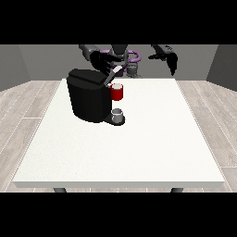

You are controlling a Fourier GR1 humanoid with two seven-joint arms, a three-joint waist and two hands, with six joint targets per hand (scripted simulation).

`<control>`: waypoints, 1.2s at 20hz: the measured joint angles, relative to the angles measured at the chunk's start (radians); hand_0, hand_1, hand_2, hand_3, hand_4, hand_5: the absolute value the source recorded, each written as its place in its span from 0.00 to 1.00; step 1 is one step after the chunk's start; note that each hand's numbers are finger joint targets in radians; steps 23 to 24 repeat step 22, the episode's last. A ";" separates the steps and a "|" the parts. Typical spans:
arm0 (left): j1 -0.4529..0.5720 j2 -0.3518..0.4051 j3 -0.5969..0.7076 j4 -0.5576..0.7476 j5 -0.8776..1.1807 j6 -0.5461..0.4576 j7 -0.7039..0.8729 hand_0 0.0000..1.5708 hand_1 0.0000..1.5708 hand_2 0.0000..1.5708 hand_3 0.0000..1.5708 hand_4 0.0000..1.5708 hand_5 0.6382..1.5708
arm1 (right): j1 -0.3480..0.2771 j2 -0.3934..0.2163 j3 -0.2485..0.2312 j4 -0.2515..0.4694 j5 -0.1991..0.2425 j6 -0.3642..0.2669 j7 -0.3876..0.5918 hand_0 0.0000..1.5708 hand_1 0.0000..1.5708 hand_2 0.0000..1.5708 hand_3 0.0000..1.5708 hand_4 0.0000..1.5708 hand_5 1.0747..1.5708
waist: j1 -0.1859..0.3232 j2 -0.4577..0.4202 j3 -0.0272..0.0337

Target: Insert the coffee pod into the coffee machine and close the lid

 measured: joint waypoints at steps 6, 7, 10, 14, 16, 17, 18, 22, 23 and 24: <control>-0.015 0.013 0.007 0.020 0.009 0.007 -0.012 0.00 0.00 0.00 0.00 0.09 1.00 | -0.049 0.013 0.023 0.014 0.053 -0.020 -0.013 0.00 0.00 0.00 0.00 0.09 1.00 | 0.004 0.019 -0.0004; -0.010 0.016 0.007 0.017 0.013 0.001 -0.016 0.00 0.00 0.00 0.00 0.12 1.00 | -0.051 0.009 0.019 0.019 0.056 -0.018 -0.022 0.00 0.00 0.00 0.00 0.07 1.00 | 0.007 0.020 -0.0004; -0.010 0.015 0.001 0.017 0.011 0.010 -0.021 0.00 0.00 0.00 0.00 0.00 1.00 | -0.066 0.020 0.016 0.027 0.061 -0.021 -0.030 0.00 0.00 0.00 0.00 0.08 1.00 | 0.006 0.021 -0.0004; -0.006 0.028 0.009 0.036 0.020 -0.003 -0.049 0.00 0.00 0.00 0.00 0.12 1.00 | -0.065 0.054 0.028 0.005 0.050 -0.009 -0.050 0.00 0.00 0.00 0.00 0.11 1.00 | -0.010 0.008 -0.0003; 0.005 0.022 0.007 0.049 0.015 0.002 -0.076 0.00 0.00 0.00 0.00 0.13 1.00 | -0.040 0.070 0.052 -0.015 0.034 0.002 -0.068 0.00 0.00 0.00 0.00 0.22 1.00 | -0.022 -0.008 -0.0004; 0.020 0.011 0.000 0.057 0.001 0.014 -0.095 0.00 0.00 0.00 0.00 0.12 1.00 | -0.017 0.080 0.070 -0.032 0.018 0.008 -0.078 0.00 0.00 0.00 0.00 0.18 1.00 | -0.031 -0.024 -0.0003; 0.022 0.011 0.005 0.070 -0.002 0.021 -0.106 0.00 0.00 0.00 0.00 0.11 1.00 | 0.011 0.088 0.094 -0.051 0.002 0.008 -0.090 0.00 0.00 0.00 0.00 0.17 1.00 | -0.045 -0.036 -0.0005; 0.057 0.000 0.004 0.079 0.000 0.026 -0.121 0.00 0.00 0.00 0.00 0.12 1.00 | 0.147 0.105 0.132 -0.104 -0.079 0.009 -0.121 0.00 0.00 0.00 0.00 0.10 1.00 | -0.084 -0.101 -0.0003; 0.057 0.000 0.004 0.079 0.000 0.026 -0.121 0.00 0.00 0.00 0.00 0.12 1.00 | 0.147 0.105 0.132 -0.104 -0.079 0.009 -0.121 0.00 0.00 0.00 0.00 0.10 1.00 | -0.084 -0.101 -0.0003; 0.057 0.000 0.004 0.079 0.000 0.026 -0.121 0.00 0.00 0.00 0.00 0.12 1.00 | 0.147 0.105 0.132 -0.104 -0.079 0.009 -0.121 0.00 0.00 0.00 0.00 0.10 1.00 | -0.084 -0.101 -0.0003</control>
